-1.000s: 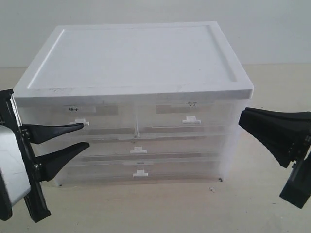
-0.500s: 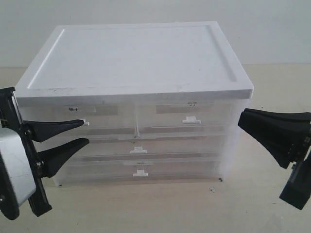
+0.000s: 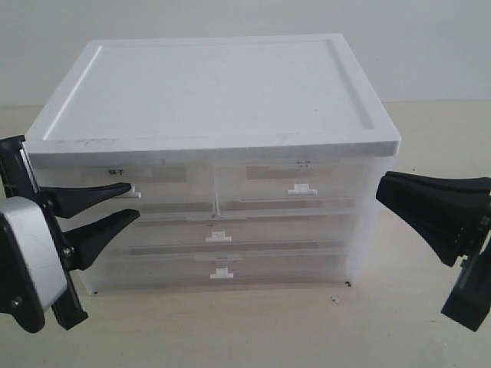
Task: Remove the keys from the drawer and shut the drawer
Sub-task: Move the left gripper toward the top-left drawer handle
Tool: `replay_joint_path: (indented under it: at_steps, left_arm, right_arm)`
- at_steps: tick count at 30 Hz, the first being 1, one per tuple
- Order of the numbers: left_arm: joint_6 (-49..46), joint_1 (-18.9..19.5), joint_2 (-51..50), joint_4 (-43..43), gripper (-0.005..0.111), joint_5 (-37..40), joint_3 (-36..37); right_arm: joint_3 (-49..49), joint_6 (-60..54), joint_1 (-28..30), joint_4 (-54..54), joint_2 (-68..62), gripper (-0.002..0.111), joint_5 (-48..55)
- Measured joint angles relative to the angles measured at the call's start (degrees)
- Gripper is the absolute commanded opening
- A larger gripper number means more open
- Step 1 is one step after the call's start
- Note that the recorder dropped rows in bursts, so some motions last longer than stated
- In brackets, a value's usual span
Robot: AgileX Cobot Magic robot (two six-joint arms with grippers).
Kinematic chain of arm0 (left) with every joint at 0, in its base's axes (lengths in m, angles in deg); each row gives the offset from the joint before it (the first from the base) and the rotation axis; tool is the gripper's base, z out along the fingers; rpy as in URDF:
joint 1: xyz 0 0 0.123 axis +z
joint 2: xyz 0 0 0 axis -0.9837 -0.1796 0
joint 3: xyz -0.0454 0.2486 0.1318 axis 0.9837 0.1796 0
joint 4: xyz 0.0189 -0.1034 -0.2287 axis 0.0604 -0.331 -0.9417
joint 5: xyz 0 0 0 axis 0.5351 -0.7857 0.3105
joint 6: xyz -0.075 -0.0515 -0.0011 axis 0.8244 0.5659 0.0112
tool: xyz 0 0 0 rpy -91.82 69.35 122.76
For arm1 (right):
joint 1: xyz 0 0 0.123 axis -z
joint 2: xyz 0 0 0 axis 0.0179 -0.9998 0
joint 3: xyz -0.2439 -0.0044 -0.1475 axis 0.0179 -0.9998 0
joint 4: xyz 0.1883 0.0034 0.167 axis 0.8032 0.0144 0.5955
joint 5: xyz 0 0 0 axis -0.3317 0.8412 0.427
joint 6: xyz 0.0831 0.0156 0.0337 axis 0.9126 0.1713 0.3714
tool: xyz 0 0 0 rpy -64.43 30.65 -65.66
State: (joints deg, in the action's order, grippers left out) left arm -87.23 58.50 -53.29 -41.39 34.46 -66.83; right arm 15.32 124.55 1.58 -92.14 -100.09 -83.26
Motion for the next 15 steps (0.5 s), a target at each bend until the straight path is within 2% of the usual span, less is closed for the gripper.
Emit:
replay_joint_path:
  at_steps: [1, 10, 15]
  left_arm:
    - [0.01, 0.0, 0.0, -0.12, 0.004, 0.0, 0.0]
    - [-0.25, 0.0, 0.0, -0.88, 0.004, -0.28, 0.0]
    - [3.29, 0.1, 0.0, 2.53, 0.004, 0.22, -0.1]
  right_arm:
    - [0.0, 0.0, 0.0, 0.0, 0.0, 0.0, 0.0]
    - [0.0, 0.0, 0.0, -0.27, 0.0, 0.0, 0.0]
    - [0.0, 0.0, 0.0, -0.35, 0.0, 0.0, 0.0]
